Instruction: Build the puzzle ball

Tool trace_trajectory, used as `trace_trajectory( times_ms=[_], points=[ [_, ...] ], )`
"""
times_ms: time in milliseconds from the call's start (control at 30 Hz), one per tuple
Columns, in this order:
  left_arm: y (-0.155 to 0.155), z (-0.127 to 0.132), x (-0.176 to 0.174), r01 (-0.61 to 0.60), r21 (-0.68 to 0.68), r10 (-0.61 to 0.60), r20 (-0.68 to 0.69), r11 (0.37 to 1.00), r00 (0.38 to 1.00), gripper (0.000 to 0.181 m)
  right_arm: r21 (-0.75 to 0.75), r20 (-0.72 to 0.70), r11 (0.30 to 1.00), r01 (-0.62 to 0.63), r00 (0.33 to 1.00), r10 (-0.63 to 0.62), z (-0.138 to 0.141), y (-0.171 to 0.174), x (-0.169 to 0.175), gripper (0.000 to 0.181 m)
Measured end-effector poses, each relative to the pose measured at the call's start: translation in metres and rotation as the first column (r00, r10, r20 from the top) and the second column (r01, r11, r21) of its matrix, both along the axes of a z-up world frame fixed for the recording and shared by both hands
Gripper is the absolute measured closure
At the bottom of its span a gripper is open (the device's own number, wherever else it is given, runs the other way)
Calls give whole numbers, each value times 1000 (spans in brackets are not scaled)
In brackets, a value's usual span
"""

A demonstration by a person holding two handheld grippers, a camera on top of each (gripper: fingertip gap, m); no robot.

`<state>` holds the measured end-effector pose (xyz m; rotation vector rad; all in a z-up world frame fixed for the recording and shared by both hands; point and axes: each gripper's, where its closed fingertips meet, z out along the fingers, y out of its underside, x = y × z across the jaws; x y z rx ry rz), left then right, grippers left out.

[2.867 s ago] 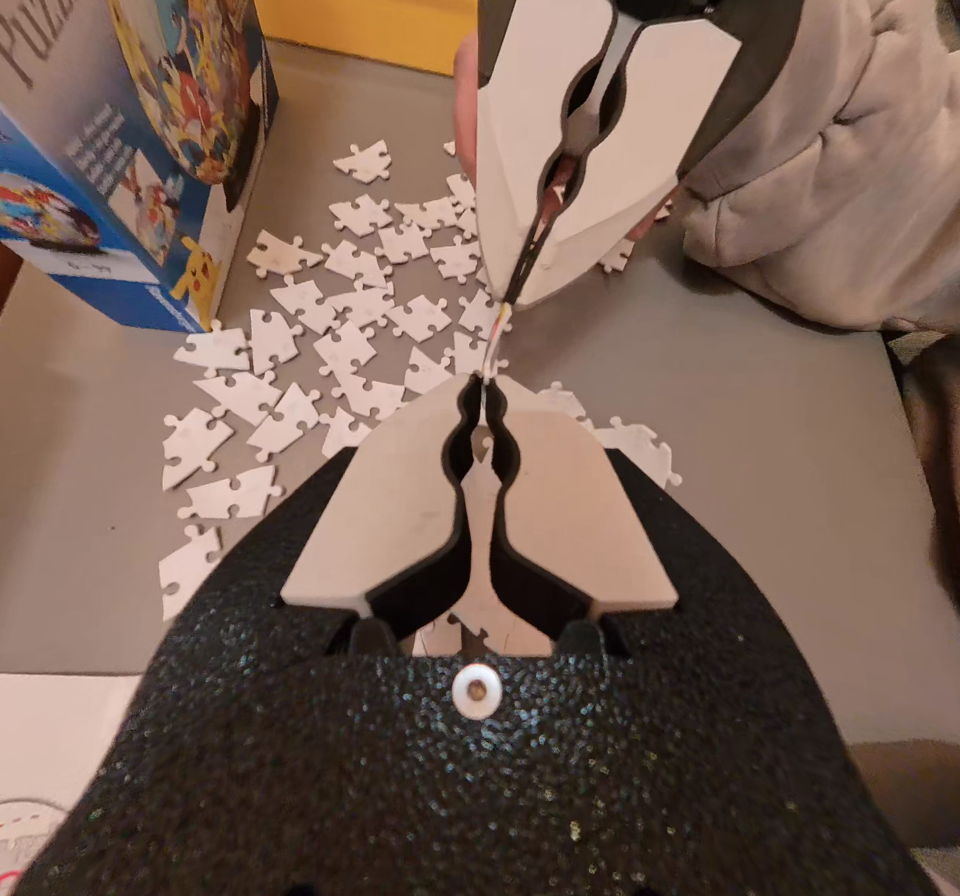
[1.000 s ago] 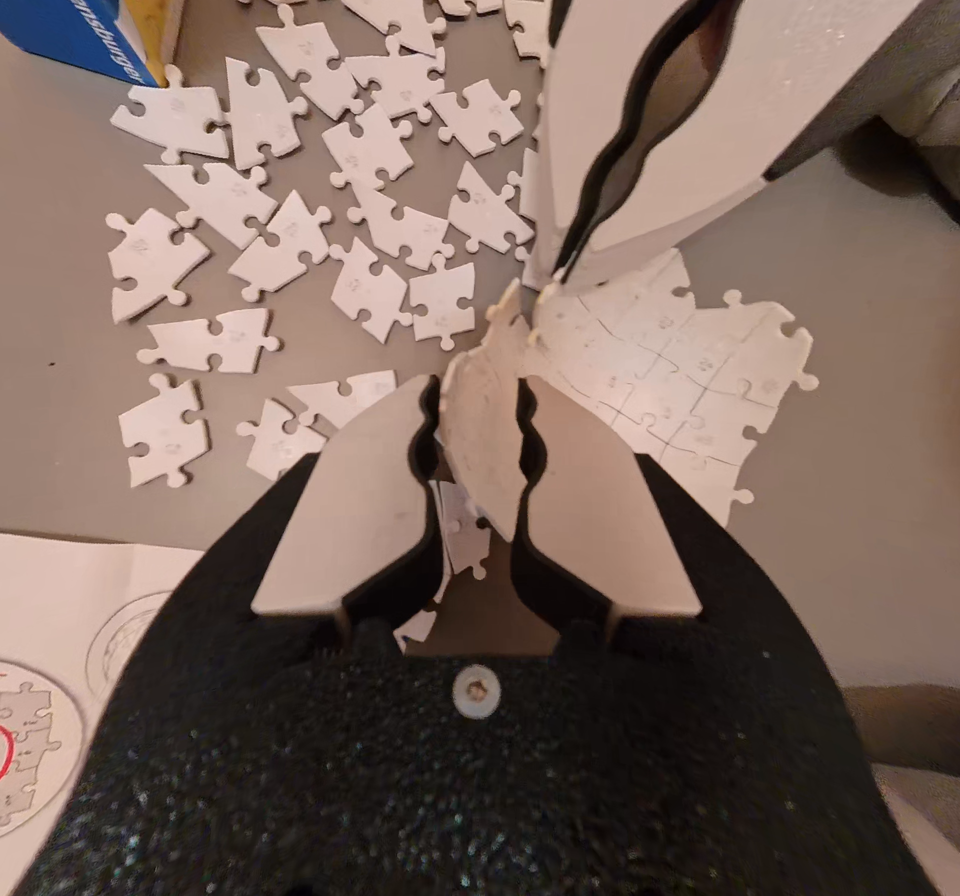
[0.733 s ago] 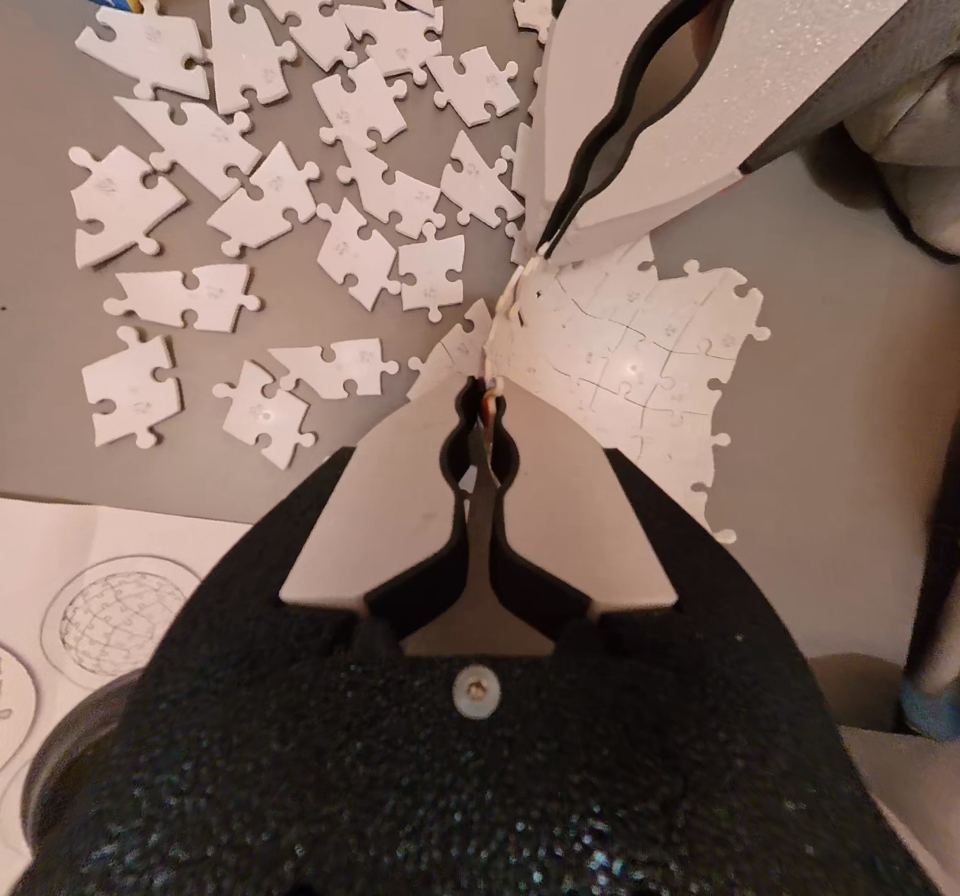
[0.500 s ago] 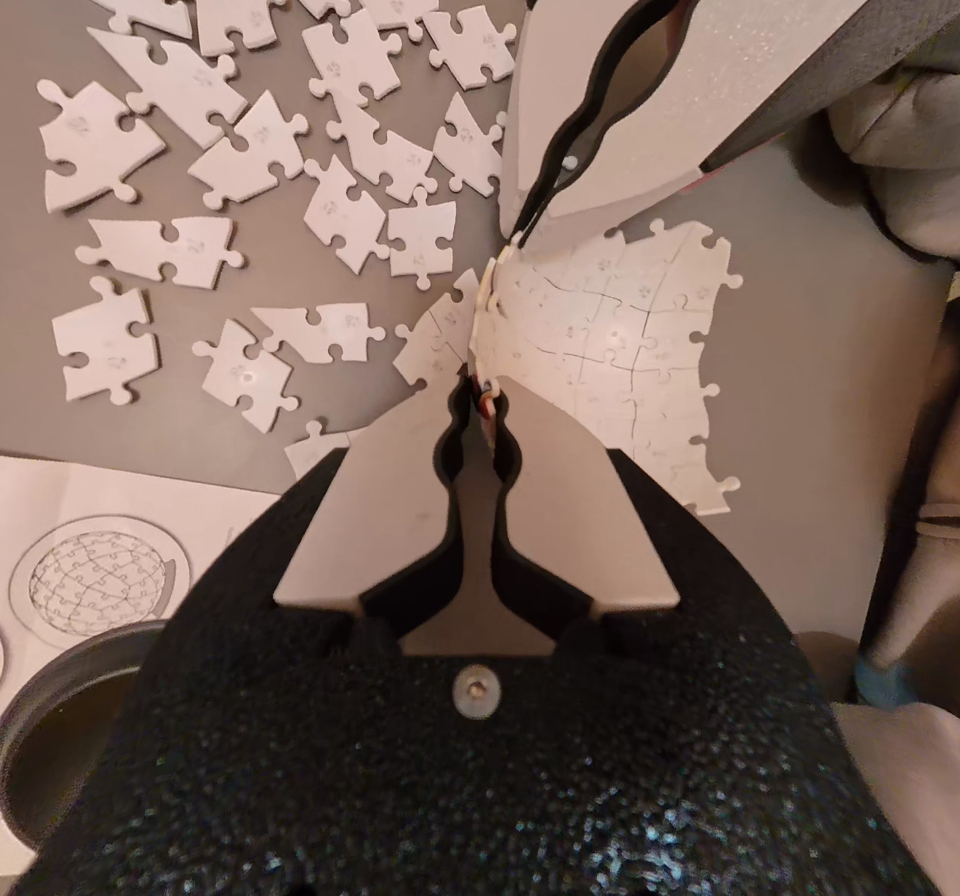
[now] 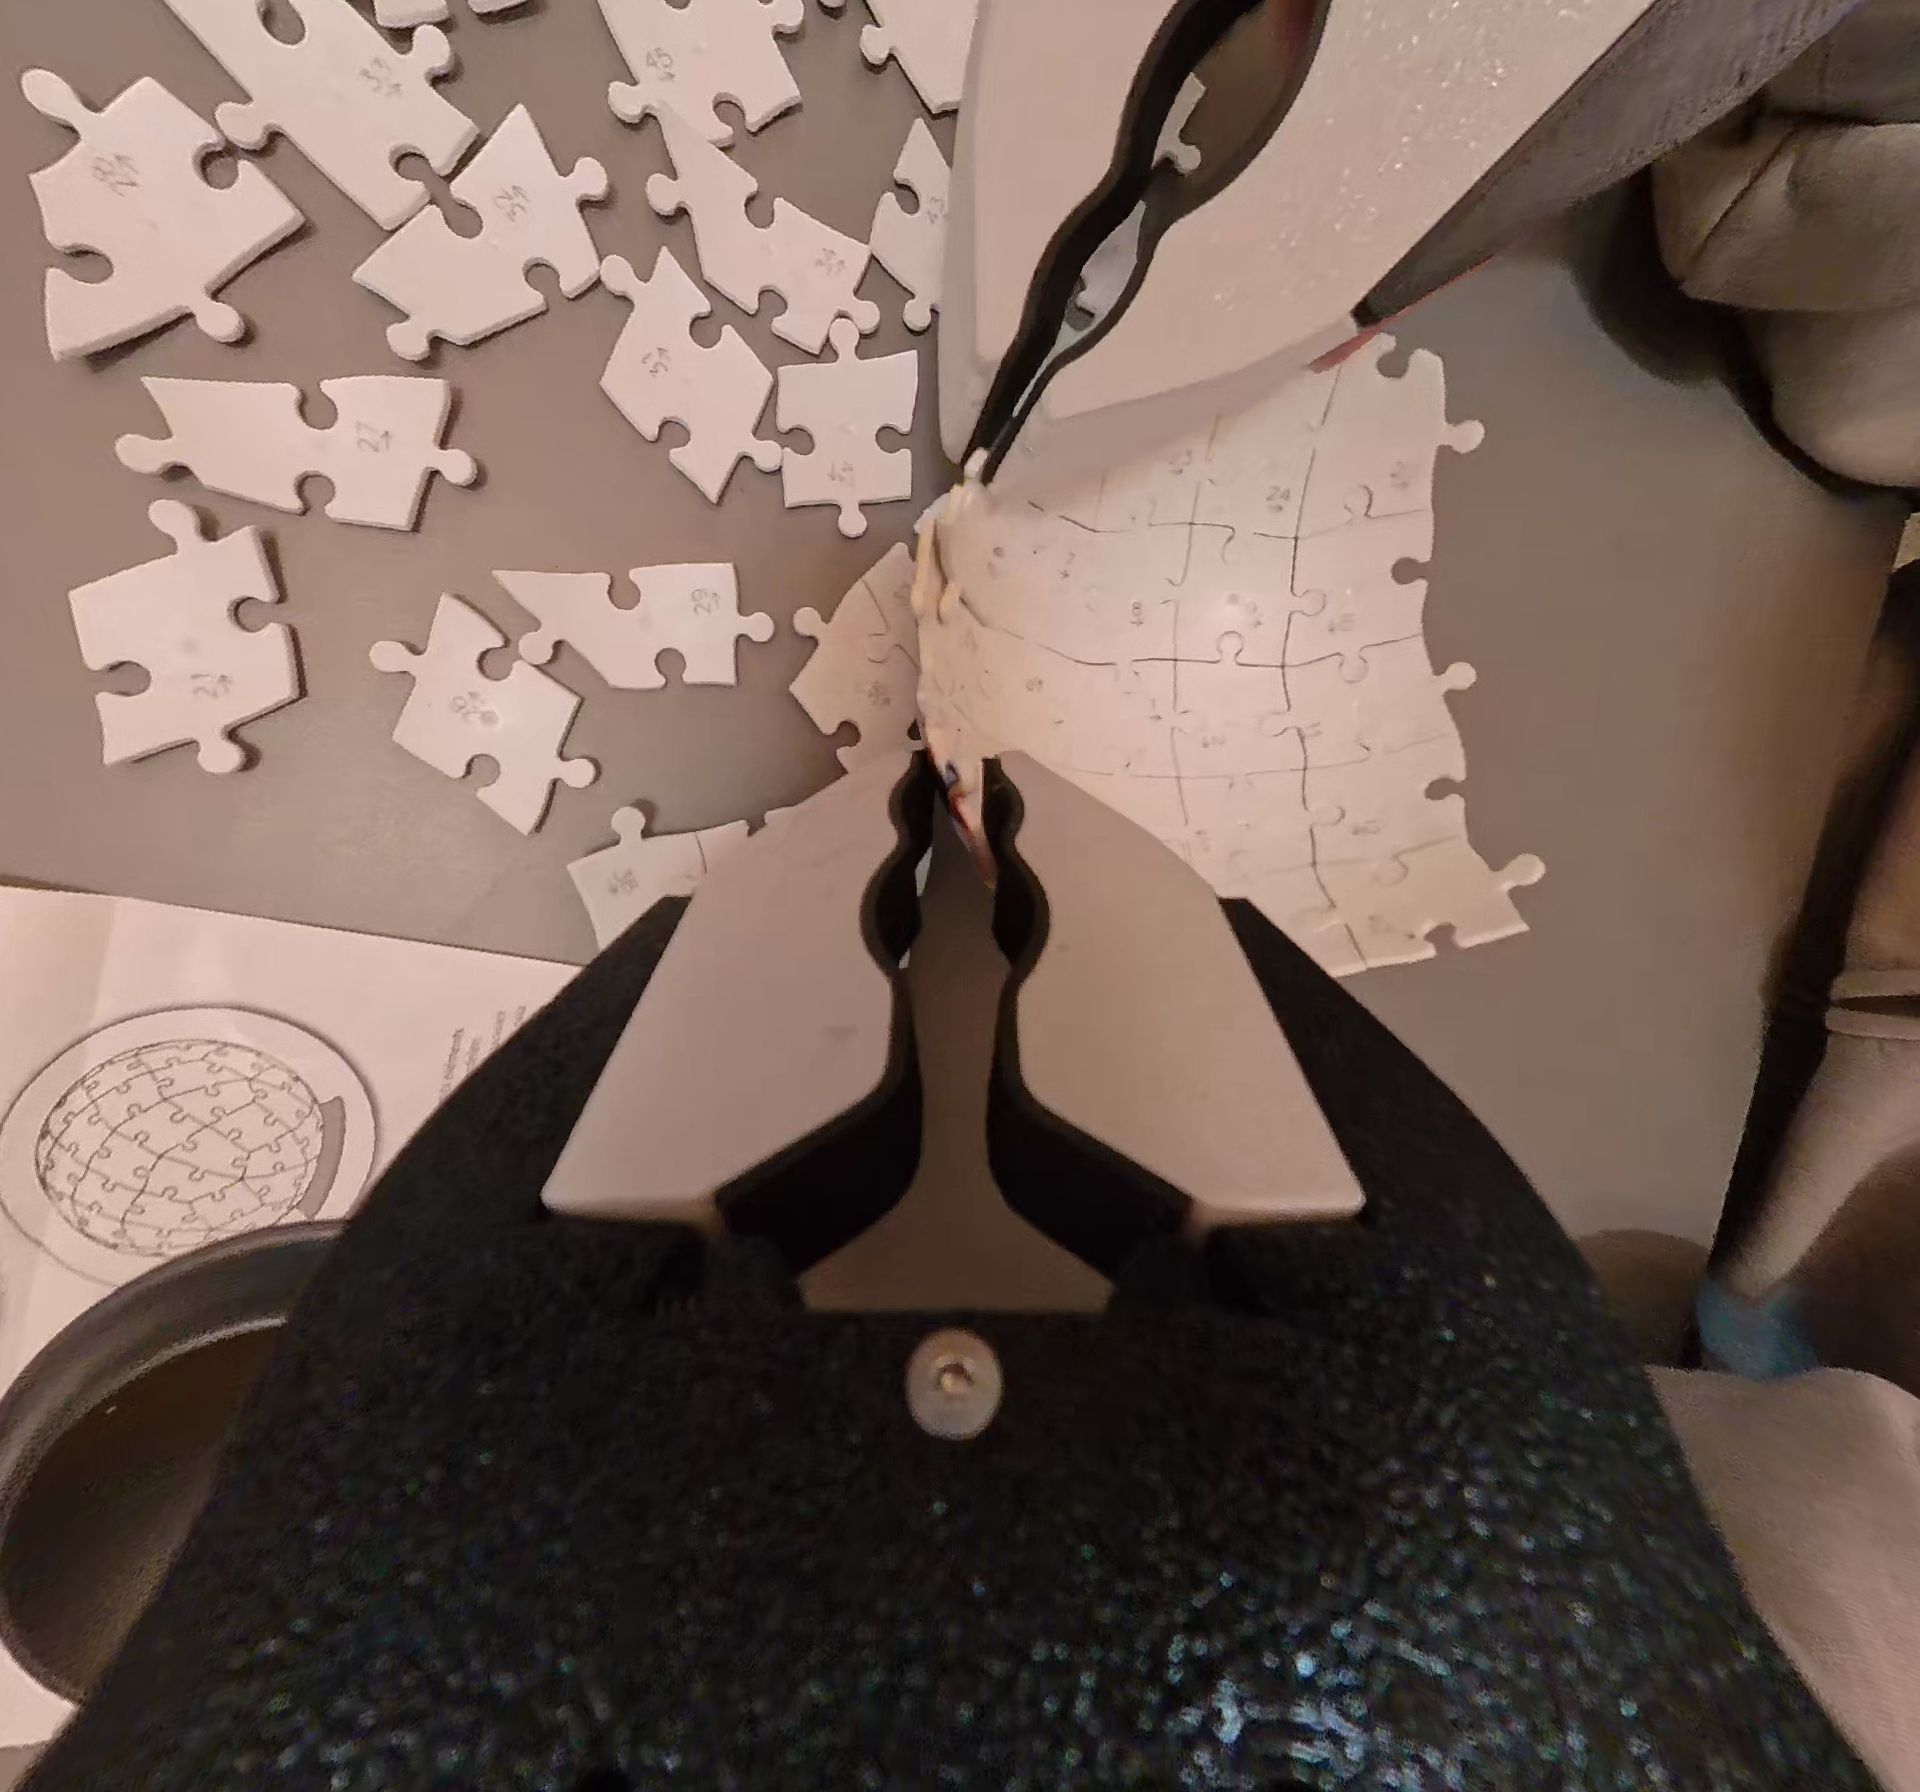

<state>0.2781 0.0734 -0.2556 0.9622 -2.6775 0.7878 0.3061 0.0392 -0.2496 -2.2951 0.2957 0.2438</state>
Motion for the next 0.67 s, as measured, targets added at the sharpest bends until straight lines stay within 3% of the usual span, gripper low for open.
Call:
trace_trajectory(
  times_ms=[567,667],
  points=[
    [5,3,0,13,-18,-13,-7,1000,1000,160,3,-24,1000,-11,1000,11,-2,-1,3,179],
    [8,9,8,0,-4,0,19,1000,1000,151,0,-20,1000,-24,1000,24,-1,-2,3,179]
  ],
)
